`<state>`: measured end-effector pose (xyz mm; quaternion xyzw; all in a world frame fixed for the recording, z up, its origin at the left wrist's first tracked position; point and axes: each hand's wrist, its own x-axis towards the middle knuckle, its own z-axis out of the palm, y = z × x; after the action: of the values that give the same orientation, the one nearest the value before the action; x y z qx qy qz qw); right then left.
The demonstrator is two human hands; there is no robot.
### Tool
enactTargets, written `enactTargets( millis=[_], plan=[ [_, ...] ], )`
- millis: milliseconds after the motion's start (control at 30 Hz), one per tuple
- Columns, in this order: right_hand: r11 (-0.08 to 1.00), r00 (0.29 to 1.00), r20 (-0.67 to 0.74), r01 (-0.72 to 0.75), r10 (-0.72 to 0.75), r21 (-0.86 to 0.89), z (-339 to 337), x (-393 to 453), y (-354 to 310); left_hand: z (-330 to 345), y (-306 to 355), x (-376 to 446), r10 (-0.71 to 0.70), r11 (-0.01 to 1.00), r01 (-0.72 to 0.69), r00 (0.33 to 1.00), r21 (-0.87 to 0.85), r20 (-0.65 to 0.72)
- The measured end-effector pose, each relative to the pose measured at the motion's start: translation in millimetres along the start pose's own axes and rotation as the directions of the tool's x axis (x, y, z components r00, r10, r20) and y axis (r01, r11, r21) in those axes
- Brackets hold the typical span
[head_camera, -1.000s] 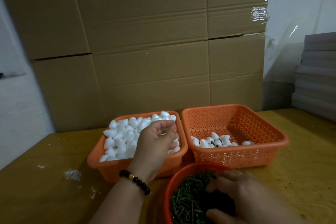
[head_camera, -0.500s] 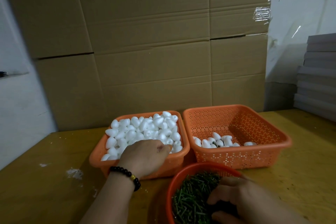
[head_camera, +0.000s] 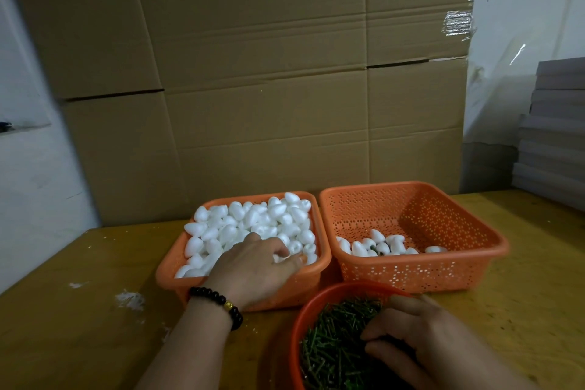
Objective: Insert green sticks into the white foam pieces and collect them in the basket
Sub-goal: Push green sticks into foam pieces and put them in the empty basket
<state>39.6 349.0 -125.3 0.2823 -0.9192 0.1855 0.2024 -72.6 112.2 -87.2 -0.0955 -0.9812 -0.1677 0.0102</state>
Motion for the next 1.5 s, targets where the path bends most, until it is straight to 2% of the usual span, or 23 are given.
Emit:
enactTargets(
  millis=[100, 333, 500, 700, 833, 1033, 1167, 1500],
  plan=[
    [0.998, 0.996, -0.085, -0.030, 0.034, 0.049, -1.9, 0.9, 0.0, -1.6, -0.2, -0.5, 0.002, 0.994, -0.012, 0.996, -0.110, -0.091],
    [0.996, 0.992, -0.121, -0.032, 0.041, 0.078, -1.8, 0.5, 2.1, -6.2, 1.8, -2.2, 0.066, 0.939, -0.152, 0.960, -0.309, -0.272],
    [0.996, 0.991, -0.130, -0.005, 0.016, 0.085, -1.9, 0.5, 1.2, -9.4, 9.5, -7.3, 0.116, 0.815, -0.243, 0.958, -0.526, -0.264],
    [0.997, 0.984, -0.176, -0.014, 0.027, 0.074, -1.8, 0.6, 1.0, -14.2, 21.8, -17.9, 0.221, 0.607, -0.293, 0.955, -0.739, -0.198],
    [0.997, 0.973, -0.230, -0.015, 0.032, 0.075, -1.3, 0.0, 4.3, -11.2, 27.6, -19.5, 0.260, 0.519, -0.317, 0.943, -0.794, -0.207],
    [0.994, 0.967, -0.250, -0.029, 0.054, 0.103, -0.1, 0.7, 7.7, -7.2, 30.4, -19.5, 0.266, 0.512, -0.324, 0.941, -0.796, -0.212],
    [0.990, 0.957, -0.271, -0.066, 0.098, 0.126, 0.2, -1.8, 4.9, -6.6, 33.6, -20.9, 0.295, 0.465, -0.291, 0.941, -0.836, -0.164],
    [0.986, 0.904, -0.401, -0.108, 0.151, 0.128, -2.7, -1.7, -4.3, -2.0, 43.4, -27.3, 0.408, 0.556, -0.331, 0.908, -0.762, -0.097]
  ],
)
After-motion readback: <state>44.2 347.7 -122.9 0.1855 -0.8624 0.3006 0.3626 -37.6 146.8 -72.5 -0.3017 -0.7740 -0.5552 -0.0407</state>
